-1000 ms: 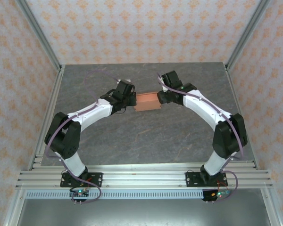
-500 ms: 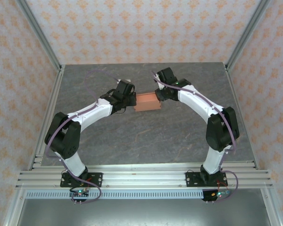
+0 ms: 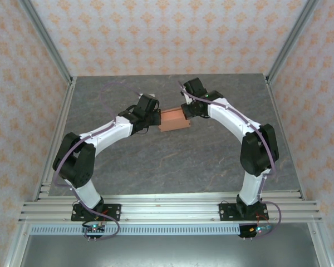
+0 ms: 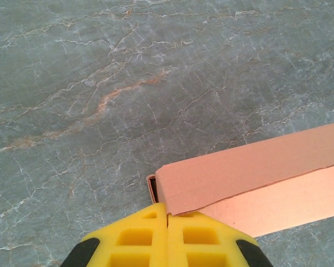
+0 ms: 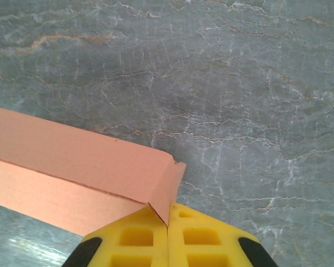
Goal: Fold the paper box
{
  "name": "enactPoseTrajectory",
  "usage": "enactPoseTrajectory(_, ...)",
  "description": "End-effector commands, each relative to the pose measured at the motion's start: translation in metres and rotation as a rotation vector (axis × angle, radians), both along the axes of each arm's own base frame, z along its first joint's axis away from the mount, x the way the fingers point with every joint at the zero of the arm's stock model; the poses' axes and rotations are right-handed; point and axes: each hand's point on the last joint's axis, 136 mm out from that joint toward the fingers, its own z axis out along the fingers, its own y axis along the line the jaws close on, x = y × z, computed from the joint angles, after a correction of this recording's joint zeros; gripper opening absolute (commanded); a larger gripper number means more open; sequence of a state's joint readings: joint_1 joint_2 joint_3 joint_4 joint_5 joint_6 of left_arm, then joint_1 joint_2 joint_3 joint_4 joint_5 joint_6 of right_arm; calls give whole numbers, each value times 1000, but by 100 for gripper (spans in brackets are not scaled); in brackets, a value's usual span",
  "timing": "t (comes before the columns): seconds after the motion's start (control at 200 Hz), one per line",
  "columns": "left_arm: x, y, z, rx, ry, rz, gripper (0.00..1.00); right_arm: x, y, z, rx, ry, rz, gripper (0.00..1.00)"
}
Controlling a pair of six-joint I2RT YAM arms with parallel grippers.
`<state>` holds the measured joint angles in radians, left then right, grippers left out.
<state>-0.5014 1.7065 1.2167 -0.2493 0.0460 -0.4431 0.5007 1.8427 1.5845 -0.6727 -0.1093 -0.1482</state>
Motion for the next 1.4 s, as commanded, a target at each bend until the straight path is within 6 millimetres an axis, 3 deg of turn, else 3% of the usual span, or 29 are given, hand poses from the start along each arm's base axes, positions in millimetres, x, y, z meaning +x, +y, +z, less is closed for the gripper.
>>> enactPoseTrajectory(0.0, -9, 3, -12, 72, 61, -21, 0, 1, 7, 9, 53, 34, -72, 4)
enactPoseTrajectory(0.55, -7, 6, -7, 193, 63, -25, 0, -5, 21, -3, 99, 193, -118, 4)
enactPoseTrajectory(0.761, -7, 2, -4, 172, 62, -29, 0, -4, 16, -12, 103, 191, -148, 4)
enactPoseTrajectory(1.166, -10, 7, -14, 155, 83, 0, 13, -5, 9, -20, 78, 184, -166, 4)
enactPoseTrajectory(1.396, -11, 6, -22, 126, 100, -5, 15, -4, 10, -22, 82, 181, -168, 4)
